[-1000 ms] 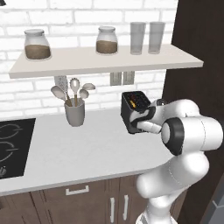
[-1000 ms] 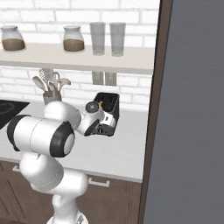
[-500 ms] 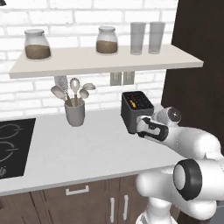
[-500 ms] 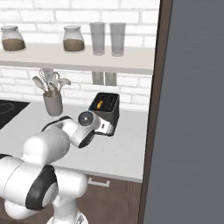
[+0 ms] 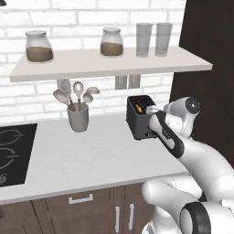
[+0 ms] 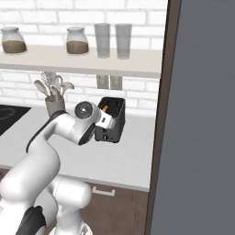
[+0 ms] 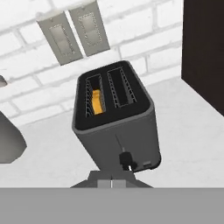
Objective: Start the toaster. Once the lever pops up, take the bread to the plate on the dining counter.
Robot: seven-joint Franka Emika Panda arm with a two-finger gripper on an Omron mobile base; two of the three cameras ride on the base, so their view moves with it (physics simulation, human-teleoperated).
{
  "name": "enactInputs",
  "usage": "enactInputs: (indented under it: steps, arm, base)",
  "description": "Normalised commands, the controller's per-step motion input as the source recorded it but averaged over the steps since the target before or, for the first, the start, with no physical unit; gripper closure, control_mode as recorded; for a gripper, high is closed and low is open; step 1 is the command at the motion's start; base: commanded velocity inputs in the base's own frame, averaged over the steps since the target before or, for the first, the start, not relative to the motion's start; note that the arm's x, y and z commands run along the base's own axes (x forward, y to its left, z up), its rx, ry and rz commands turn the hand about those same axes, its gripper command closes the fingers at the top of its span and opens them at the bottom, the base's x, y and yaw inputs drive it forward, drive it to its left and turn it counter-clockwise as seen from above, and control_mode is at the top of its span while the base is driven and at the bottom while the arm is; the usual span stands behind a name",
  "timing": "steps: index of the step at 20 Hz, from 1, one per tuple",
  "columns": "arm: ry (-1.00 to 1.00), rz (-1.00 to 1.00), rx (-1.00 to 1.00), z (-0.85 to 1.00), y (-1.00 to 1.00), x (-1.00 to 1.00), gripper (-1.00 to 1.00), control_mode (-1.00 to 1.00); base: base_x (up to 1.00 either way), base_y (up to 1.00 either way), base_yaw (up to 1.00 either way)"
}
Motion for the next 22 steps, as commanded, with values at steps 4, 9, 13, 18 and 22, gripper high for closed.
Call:
enactInputs:
  steps: [4, 9, 13, 18, 22]
  arm:
    - [0.09, 0.00, 0.03, 0.98, 0.03, -0.15, 1.00, -1.00]
    - [0.09, 0.01, 0.01, 0.53, 0.23, -0.16, 1.00, -1.00]
    - [0.00, 0.00, 0.00, 0.44, 0.23, -0.18, 1.00, -1.00]
    - [0.00, 0.00, 0.00, 0.38, 0.29, -0.03, -1.00, -1.00]
    - [0.00, 0.00, 0.00, 0.01, 0.03, 0.00, -1.00, -1.00]
  base:
    - [0.00, 0.00, 0.00]
    - [0.00, 0.00, 0.00]
    - [0.00, 0.00, 0.00]
    - [0.00, 0.00, 0.00]
    - [0.00, 0.00, 0.00]
